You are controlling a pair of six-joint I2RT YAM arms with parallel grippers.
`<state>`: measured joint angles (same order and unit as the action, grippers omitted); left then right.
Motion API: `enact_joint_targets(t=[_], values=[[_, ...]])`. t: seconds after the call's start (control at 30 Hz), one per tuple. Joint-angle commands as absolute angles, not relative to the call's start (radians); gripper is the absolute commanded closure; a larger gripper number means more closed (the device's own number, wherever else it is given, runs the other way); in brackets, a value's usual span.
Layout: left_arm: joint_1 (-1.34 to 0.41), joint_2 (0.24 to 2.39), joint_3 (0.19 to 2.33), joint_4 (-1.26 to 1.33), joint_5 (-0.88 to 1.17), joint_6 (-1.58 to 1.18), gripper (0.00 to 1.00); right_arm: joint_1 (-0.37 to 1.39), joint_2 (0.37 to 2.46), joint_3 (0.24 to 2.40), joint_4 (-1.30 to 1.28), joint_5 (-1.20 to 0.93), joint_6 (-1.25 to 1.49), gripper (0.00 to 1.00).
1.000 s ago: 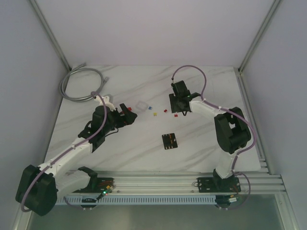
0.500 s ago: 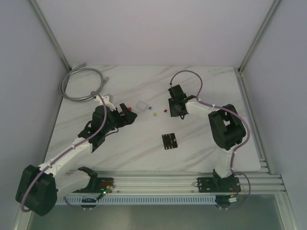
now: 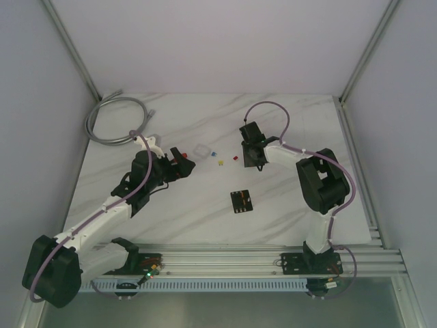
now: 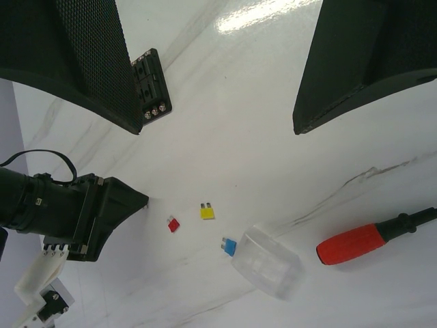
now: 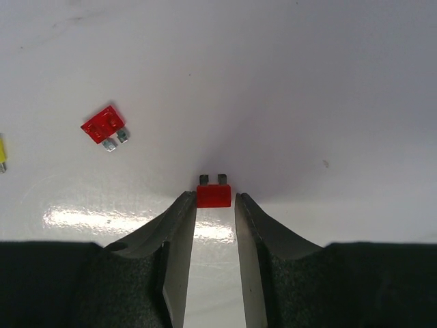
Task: Snap on the fuse box
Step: Pick up the fuse from the center of the board.
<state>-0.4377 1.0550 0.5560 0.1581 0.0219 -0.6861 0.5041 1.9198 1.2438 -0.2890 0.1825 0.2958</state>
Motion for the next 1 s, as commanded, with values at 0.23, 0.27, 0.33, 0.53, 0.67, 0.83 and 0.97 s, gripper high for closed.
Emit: enact_joint_targets(t=[0.23, 0.27, 0.33, 0.53, 0.67, 0.83, 0.97], values=[[-0.431, 1.052, 0.585, 0.158, 0.030, -0.682, 0.00, 0.506, 1.979, 1.221, -0.327, 0.226, 0.325, 0.68], [-0.432, 1.052, 0.585, 0.158, 0.031, -0.682, 0.00, 0.506, 1.981, 1.221, -0.327, 0.226, 0.325, 0.69], [-0.432, 1.053, 0.587, 0.159, 0.032, -0.682, 0.00, 0.506, 1.983, 1.220, -0.327, 0.225, 0.324, 0.71], [-0.431, 1.067, 0.589, 0.170, 0.052, -0.696, 0.00, 0.513, 1.939, 1.196, -0.311, 0.209, 0.300, 0.80], [-0.432, 1.081, 0.595, 0.191, 0.088, -0.711, 0.00, 0.529, 1.867, 1.175, -0.300, 0.179, 0.262, 0.82], [-0.431, 1.109, 0.608, 0.223, 0.134, -0.739, 0.00, 0.569, 1.752, 1.128, -0.253, 0.095, 0.203, 0.86], [-0.432, 1.147, 0.623, 0.257, 0.187, -0.766, 0.02, 0.606, 1.654, 1.089, -0.206, 0.016, 0.153, 0.86]])
